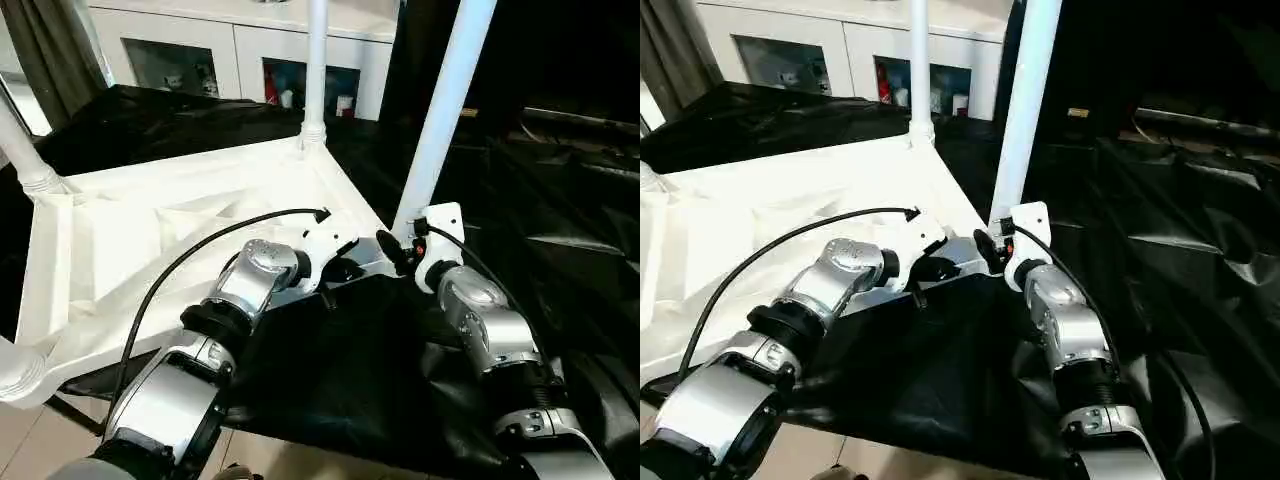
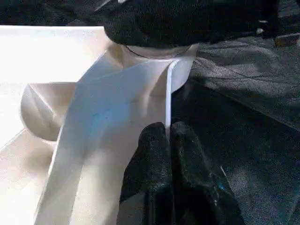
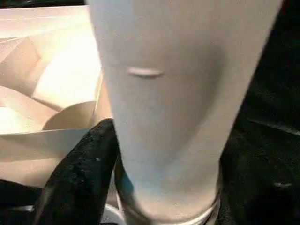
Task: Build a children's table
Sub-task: Rotate leg to tighten
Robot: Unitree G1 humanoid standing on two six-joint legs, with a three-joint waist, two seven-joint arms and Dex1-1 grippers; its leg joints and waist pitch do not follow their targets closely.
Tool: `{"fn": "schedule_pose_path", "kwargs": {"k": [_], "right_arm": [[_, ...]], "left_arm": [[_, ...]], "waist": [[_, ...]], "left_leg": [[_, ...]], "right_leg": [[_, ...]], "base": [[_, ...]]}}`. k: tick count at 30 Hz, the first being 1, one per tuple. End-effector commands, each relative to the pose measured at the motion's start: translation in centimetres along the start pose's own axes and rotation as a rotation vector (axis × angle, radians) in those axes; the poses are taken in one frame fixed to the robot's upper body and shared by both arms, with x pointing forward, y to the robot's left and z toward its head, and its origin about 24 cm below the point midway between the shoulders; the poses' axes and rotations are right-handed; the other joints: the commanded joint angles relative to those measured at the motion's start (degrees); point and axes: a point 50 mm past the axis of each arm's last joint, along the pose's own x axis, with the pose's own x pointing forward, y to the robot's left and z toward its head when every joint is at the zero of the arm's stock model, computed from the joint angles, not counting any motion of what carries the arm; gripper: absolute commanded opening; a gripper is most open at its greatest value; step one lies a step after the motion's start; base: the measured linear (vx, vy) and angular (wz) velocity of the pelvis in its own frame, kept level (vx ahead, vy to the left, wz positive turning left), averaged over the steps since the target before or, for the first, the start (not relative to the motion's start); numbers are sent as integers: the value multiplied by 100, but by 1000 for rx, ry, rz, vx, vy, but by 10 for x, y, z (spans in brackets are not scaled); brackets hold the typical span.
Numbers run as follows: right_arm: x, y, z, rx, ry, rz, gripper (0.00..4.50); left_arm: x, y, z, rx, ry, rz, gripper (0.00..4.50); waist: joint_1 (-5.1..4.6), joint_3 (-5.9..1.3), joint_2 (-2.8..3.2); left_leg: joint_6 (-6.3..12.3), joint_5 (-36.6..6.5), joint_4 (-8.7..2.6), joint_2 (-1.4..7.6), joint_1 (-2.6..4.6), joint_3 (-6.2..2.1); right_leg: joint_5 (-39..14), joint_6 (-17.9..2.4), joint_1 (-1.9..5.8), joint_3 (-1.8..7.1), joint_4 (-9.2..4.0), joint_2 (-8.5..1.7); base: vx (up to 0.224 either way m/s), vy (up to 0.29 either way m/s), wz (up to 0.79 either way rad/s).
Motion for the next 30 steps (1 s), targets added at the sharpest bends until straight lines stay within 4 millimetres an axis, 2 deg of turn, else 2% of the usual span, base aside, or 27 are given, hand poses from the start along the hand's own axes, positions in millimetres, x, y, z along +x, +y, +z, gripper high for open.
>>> {"fn": "schedule_pose_path", "kwargs": {"k": [1,4,5,6,7,8,9,13,17,18,19,23,30], "right_arm": [[3,33,-15,-8,63,222,362],[-8,25,-7,-102,48,386,362],[-11,24,-7,-125,50,416,362],[-15,21,-7,-151,59,462,362],[-21,18,-7,-172,77,529,362],[-22,17,-7,-173,80,540,362],[-25,15,-7,-176,91,573,362],[-37,5,-6,-231,137,684,362],[-47,0,-6,-266,159,772,362],[-48,-1,-6,-276,160,782,362],[-50,-1,-6,-289,165,801,362],[-51,-2,-6,-295,172,818,362],[-50,2,-7,-273,161,828,313]], "left_arm": [[4,-5,13,35,-59,-36,0],[-8,-8,4,78,-51,-169,0],[-11,-8,1,89,-48,-194,0],[-15,-8,-2,95,-39,-225,0],[-21,-9,-6,107,-36,-272,0],[-23,-9,-7,110,-37,-281,0],[-26,-9,-9,121,-40,-307,0],[-44,-11,-18,129,-36,-417,0],[-60,-10,-27,129,-2,-495,0],[-63,-10,-29,126,5,-503,0],[-66,-8,-30,125,10,-500,0],[-69,-6,-31,133,8,-484,0],[-69,-6,-29,134,-1,-471,0]], "waist": [[-30,-259,-8],[-22,-264,-13],[-13,-268,-36],[-18,-279,-29],[-27,-292,11],[-31,-298,-10],[-24,-312,-5],[8,-316,7],[36,-329,30],[39,-337,-6],[50,-319,17],[56,-318,12],[61,-348,0]], "left_leg": [[97,-1515,-453,241,38,-149],[174,-1444,-444,254,29,-144],[235,-1317,-441,251,0,-153],[288,-1168,-432,261,-6,-146],[340,-1034,-413,259,9,-133],[382,-966,-403,248,3,-130],[462,-829,-387,249,0,-119],[598,-692,-370,279,-6,-101],[560,-680,-364,305,1,-97],[559,-692,-360,301,-1,-90],[511,-791,-370,304,2,-88],[391,-890,-371,293,5,-93],[465,-653,-344,280,-12,-92]], "right_leg": [[-1470,-1057,172,284,-536,-411],[-1308,-1083,191,290,-520,-415],[-1199,-1106,221,287,-499,-430],[-980,-1145,234,290,-476,-429],[-674,-1250,225,295,-448,-419],[-526,-1309,240,288,-435,-410],[-233,-1420,249,292,-402,-414],[189,-1638,254,267,-334,-394],[199,-1660,230,253,-305,-381],[185,-1669,233,251,-307,-381],[-15,-1652,215,251,-320,-388],[-285,-1576,215,263,-348,-399],[54,-1602,233,258,-299,-391]], "base": [[0,0,0],[0,0,0],[0,0,0],[0,0,0],[0,0,0],[0,0,0],[0,0,0],[0,0,0],[0,0,0],[0,0,0],[0,0,0],[0,0,0],[0,0,0]]}}
